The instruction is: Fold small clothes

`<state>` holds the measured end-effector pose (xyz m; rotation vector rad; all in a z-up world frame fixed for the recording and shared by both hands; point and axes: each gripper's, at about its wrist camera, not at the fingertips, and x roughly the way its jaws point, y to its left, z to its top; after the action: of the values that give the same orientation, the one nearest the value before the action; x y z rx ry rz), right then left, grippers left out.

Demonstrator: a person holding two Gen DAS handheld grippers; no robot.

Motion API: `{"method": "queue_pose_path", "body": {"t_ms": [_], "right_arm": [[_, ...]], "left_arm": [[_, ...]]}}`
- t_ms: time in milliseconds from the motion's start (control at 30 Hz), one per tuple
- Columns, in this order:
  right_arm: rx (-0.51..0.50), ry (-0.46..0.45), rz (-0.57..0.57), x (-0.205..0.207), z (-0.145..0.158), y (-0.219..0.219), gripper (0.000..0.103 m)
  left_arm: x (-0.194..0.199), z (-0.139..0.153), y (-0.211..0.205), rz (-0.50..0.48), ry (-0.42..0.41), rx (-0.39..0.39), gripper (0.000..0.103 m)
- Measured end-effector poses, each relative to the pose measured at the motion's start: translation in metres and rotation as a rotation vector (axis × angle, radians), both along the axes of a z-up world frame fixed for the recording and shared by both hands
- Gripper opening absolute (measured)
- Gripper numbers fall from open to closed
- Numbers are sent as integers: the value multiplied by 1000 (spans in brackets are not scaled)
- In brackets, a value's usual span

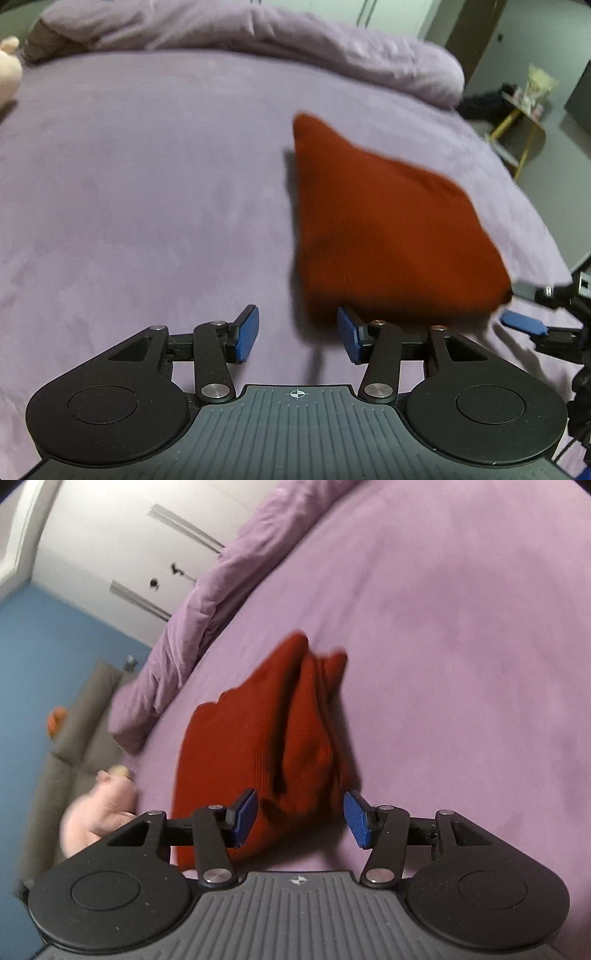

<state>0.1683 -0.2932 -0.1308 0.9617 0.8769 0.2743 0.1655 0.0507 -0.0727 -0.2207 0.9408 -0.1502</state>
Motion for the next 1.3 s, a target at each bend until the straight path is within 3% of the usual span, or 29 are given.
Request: {"method": "queue_pose_path", "body": {"t_ms": [67,133,200,267,367,400,467,567,733,800,933,1033,1167,1300], "right_arm": [[102,5,-27,-1,-8,6,50],[97,0,-65,3,-9,12,44],[80,19,-96,9,-9,16,27],[120,48,-128,14,-11,20,21],[436,26,-186,7,-26,7,18],[435,23,-219,4,-26,0,18],[264,31,-232,3,-19,-8,17],[4,72,-190,6,-15,-5,17],[-170,23,-123,14,-3,9,19],[-284,-1,-88,14,4,15,32],[-474,-59,-98,3,36,16,33],[-501,-159,-87,7,57,20,33],[-541,-243,49,51,70,62,33],[-598,-224,157,115,62,108,33]], "left_arm": [[0,-3,-6,-10,10,-27,50],[4,-2,-11,-11,-1,-27,50],[11,-2,-19,-17,-28,17,52],[14,-5,-25,-14,-13,48,51],[17,-8,-25,29,1,66,51],[16,-9,-23,44,1,74,51],[14,-12,-18,53,1,93,57],[13,-17,-8,57,39,63,57],[8,-15,1,74,48,75,57],[5,-11,9,101,46,95,53],[2,6,30,162,6,101,54],[14,20,35,186,-18,57,54],[50,37,16,192,-45,43,54],[102,46,-11,236,-60,16,55]]}}
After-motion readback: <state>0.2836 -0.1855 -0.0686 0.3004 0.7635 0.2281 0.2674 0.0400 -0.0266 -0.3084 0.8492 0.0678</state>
